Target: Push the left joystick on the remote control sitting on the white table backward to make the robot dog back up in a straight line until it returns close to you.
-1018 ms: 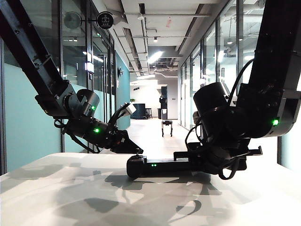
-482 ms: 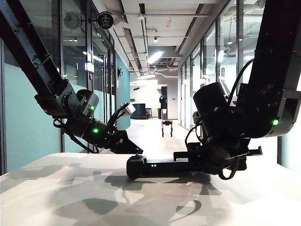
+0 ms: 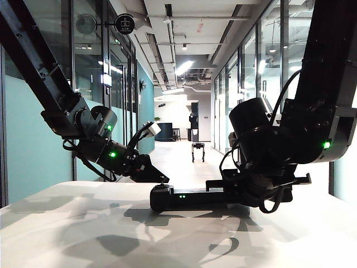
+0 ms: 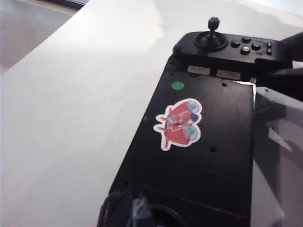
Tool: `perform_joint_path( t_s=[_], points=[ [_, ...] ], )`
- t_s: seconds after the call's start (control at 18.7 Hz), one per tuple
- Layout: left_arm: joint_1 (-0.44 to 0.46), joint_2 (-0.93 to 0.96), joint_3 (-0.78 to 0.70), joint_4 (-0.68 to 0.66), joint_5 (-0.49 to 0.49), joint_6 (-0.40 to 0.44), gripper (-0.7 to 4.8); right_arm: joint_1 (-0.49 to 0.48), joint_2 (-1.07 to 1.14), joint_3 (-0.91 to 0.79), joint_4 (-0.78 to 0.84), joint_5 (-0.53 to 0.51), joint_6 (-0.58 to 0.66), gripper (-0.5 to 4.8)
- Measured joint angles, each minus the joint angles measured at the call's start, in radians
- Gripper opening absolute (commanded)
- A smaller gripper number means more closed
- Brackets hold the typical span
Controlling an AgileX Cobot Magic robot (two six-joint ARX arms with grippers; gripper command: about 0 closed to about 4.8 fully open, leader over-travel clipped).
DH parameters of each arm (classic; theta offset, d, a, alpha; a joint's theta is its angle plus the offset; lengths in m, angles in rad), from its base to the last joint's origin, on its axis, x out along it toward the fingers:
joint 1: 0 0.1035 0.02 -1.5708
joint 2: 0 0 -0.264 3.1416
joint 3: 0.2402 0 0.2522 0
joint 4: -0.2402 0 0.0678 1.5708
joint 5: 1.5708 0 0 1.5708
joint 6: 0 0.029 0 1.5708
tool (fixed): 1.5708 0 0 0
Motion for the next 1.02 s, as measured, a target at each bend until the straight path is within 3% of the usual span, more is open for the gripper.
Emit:
perform_joint_path(
  t_s=[1.02],
  points=[
    [0.000, -0.004, 0.005, -0.041, 0.009, 0.073, -0.06, 0.000, 0.000, 0.000, -0.001, 0.000, -0.001, 2.29]
  ],
)
